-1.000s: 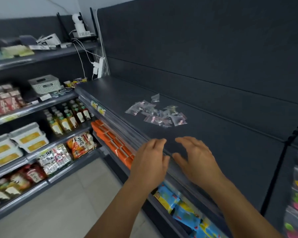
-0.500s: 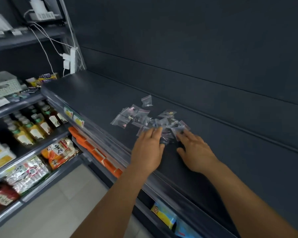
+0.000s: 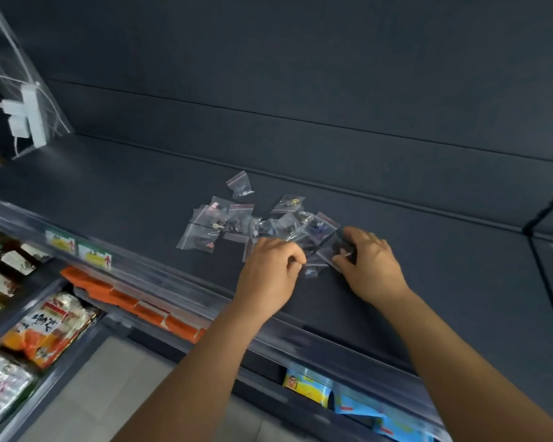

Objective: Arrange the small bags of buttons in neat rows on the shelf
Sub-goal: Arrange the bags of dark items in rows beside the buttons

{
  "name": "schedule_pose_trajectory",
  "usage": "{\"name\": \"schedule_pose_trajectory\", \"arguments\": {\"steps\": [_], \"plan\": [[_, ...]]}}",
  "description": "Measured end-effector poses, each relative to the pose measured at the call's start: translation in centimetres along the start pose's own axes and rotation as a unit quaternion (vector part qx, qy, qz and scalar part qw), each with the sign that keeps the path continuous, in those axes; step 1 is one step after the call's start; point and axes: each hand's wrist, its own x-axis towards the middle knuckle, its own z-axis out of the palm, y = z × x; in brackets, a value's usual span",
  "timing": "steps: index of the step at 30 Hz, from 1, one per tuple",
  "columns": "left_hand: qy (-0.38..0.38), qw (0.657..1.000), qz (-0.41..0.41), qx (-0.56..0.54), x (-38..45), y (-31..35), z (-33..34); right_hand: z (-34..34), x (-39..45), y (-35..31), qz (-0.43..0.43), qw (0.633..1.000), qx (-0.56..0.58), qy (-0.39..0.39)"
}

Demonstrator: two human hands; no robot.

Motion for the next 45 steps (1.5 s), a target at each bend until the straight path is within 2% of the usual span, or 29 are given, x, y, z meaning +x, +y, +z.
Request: {"name": "schedule_pose_trajectory", "arguments": {"steps": [3,7,12,15,18,23,27,30,32,35,40,45], "plan": [[-0.012,1.0,-0.005,-0.026,0.2,-0.5,-0.4,0.5,0.0,0.0,0.005,1.0,-0.011,-0.001],[-0.037,0.999,0.01,-0.036,1.0,-0.5,-0.8,0.6,-0.1,0.2,0.067,0.998,0.007,0.012],[-0.128,0.991,0.029,0.011,2.7,-0.4,-0.7,0.5,-0.2,0.6,0.106,0.994,0.03,0.029],[-0.194,0.972,0.108,0.075,3.6,-0.5,-0.3,0.2,-0.6,0.8,0.108,0.991,0.067,0.035],[-0.262,0.946,0.169,0.086,4.5,-0.3,0.0,-0.1,-1.1,0.9,0.113,0.987,0.103,0.05],[-0.274,0.945,0.142,0.11,5.6,-0.1,0.0,-0.7,-1.7,0.6,0.109,0.985,0.125,0.043],[-0.212,0.969,0.114,0.054,5.4,-0.3,-0.4,-0.9,-2.3,0.7,0.15,0.965,0.203,0.073],[-0.153,0.982,0.099,-0.048,5.3,0.2,-1.0,-1.2,-2.8,0.5,0.183,0.933,0.286,0.117],[-0.113,0.982,0.076,-0.134,5.4,1.2,-1.4,-1.5,-3.1,0.2,0.191,0.91,0.337,0.144],[-0.084,0.976,0.046,-0.196,5.5,3.4,-1.1,-2.5,-4.0,-0.2,0.185,0.878,0.404,0.176],[-0.139,0.935,-0.023,-0.326,4.7,7.5,0.9,-5.3,-6.1,0.9,0.173,0.83,0.484,0.217],[-0.205,0.893,-0.054,-0.398,3.2,13.7,3.5,-8.6,-9.2,4.0,0.176,0.83,0.454,0.272]]}}
